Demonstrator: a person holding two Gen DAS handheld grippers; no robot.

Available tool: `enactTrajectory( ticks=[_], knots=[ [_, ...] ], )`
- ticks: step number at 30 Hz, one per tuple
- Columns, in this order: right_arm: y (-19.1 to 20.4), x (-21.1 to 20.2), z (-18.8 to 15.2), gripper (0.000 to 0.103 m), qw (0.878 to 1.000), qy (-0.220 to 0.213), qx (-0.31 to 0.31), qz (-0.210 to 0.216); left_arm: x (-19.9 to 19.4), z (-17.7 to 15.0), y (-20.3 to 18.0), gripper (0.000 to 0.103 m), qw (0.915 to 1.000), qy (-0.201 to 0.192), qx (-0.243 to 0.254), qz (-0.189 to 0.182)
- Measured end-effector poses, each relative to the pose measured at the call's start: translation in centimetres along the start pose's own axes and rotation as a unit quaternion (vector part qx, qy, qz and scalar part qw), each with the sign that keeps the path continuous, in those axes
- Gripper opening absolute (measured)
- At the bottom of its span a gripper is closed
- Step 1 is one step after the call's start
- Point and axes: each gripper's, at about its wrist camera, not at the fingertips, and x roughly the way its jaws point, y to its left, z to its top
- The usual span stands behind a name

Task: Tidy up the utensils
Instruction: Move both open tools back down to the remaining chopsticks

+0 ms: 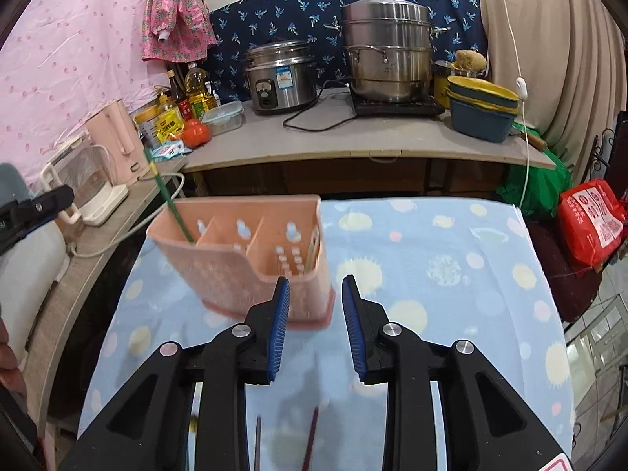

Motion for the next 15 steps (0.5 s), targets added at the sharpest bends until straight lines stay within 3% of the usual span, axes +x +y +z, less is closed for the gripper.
enactTrajectory(
  ticks=[15],
  knots=[
    [-0.4,-6.4,-16.2,0.027,0.998,0.059,0.016,-0.005,-4.0,-18.3,1.9,0.041,0.9938,0.109,-0.018,0.010]
  ],
)
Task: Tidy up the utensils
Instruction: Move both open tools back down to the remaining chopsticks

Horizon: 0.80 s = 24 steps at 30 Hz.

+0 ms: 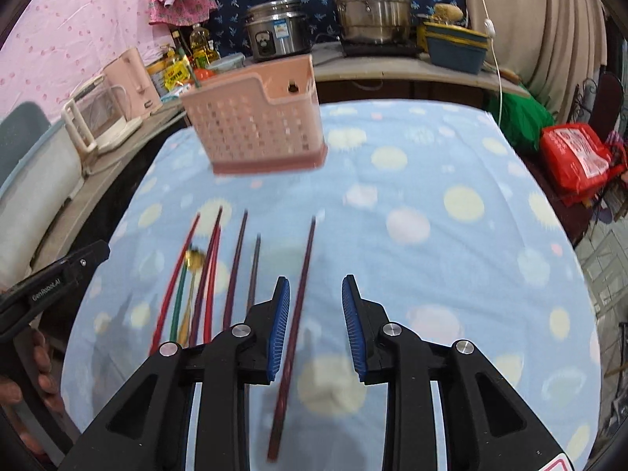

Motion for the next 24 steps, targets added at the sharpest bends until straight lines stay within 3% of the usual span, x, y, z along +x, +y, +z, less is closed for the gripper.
enactTrajectory(
  ticks=[5,10,24],
  knots=[
    [-0.5,-0.1,-4.9,0.027,1.000,0.025,0.008,-0.003,0.2,-4.7,0.0,0.041,0.9996,0.028,-0.003,-0.010],
    [-0.4,0.2,-7.7,0.027,0.999,0.039,0.018,0.005,0.5,-7.7,-0.4,0.041,0.9992,0.038,0.004,-0.009],
    [2.1,0.8,-10.0,0.027,0.998,0.051,-0.005,0.021,0.8,-10.0,-0.5,0.041,0.9990,0.039,0.011,-0.017]
  ],
)
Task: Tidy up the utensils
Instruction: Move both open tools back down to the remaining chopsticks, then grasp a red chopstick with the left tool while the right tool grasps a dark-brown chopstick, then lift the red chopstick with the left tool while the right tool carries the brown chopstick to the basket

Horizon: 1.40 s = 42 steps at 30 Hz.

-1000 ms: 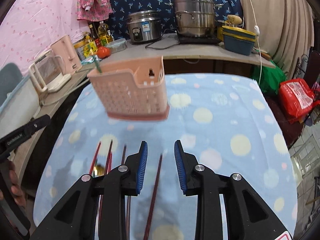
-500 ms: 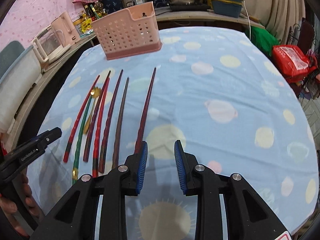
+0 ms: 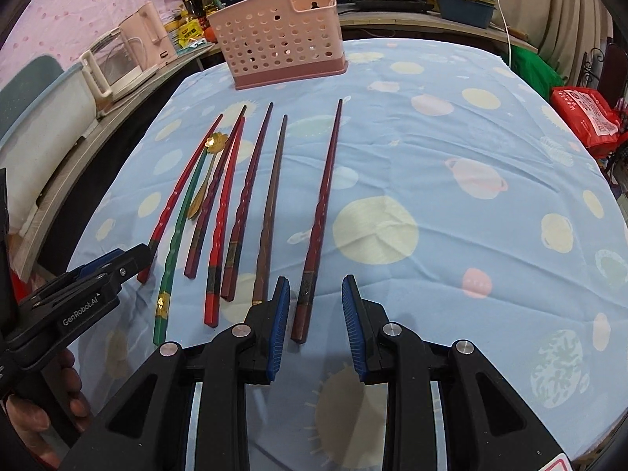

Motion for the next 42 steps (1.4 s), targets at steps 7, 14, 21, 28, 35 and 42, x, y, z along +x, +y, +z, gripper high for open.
enactTrajectory(
  ticks=[7,14,21,28,35,42],
  knots=[
    [0.3,0.3,-0.3,0.026,1.000,-0.002,-0.008,-0.007,0.4,-0.1,-0.2,0.032,1.0000,-0.002,0.006,0.005],
    [0.6,0.4,-0.5,0.020,0.999,-0.010,-0.025,-0.022,0.5,-0.2,-0.4,0.015,0.9999,-0.003,0.010,0.002],
    [0.1,0.3,-0.6,0.008,0.999,-0.010,-0.023,-0.021,0.4,-0.3,-0.5,0.007,0.9999,0.001,0.009,-0.011],
    [-0.1,0.0,-0.7,0.007,1.000,-0.009,-0.020,-0.017,-0.1,-0.3,-0.3,0.007,0.9998,0.002,0.001,-0.018],
    [-0.5,-0.9,-0.7,0.007,1.000,-0.015,-0.011,-0.012,-1.6,-0.1,-0.2,0.007,0.9997,-0.009,0.000,-0.023],
    [-0.8,-2.8,0.2,0.007,0.999,-0.039,-0.006,-0.007,-3.8,0.8,-0.3,0.007,0.9991,-0.030,-0.003,-0.029]
  ],
)
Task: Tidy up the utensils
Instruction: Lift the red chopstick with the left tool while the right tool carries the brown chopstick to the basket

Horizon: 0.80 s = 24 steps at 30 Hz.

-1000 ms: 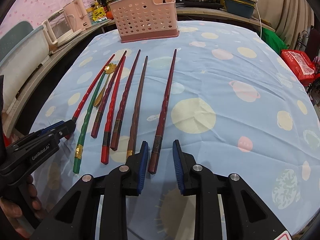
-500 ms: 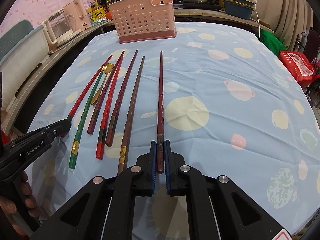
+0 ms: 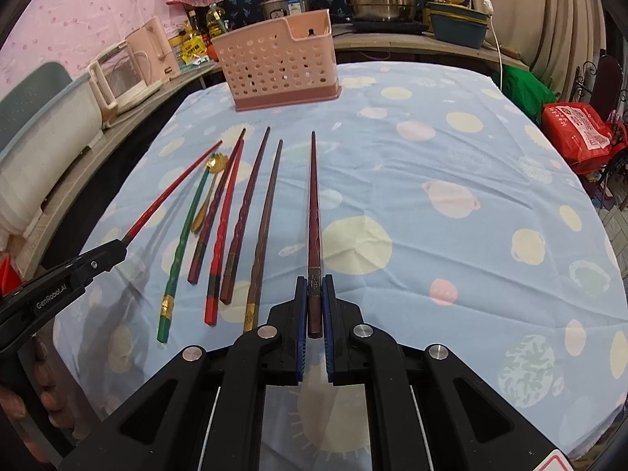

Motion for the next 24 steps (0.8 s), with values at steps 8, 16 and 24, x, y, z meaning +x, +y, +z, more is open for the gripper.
enactTrajectory(
  ticks=[8,16,24],
  knots=[
    [-0.4,-2.5,1.8,0.007,0.999,-0.036,0.006,0.007,-3.0,2.2,-0.4,0.007,0.9994,-0.033,0.003,-0.008],
    [-0.5,-5.4,4.8,0.007,0.997,-0.078,0.010,0.021,-5.8,5.3,-0.9,0.007,0.9971,-0.075,0.006,-0.011],
    [-0.1,-8.4,8.9,0.007,0.991,-0.131,0.002,0.027,-8.1,9.1,-1.7,0.007,0.9931,-0.116,0.014,-0.011]
  ],
)
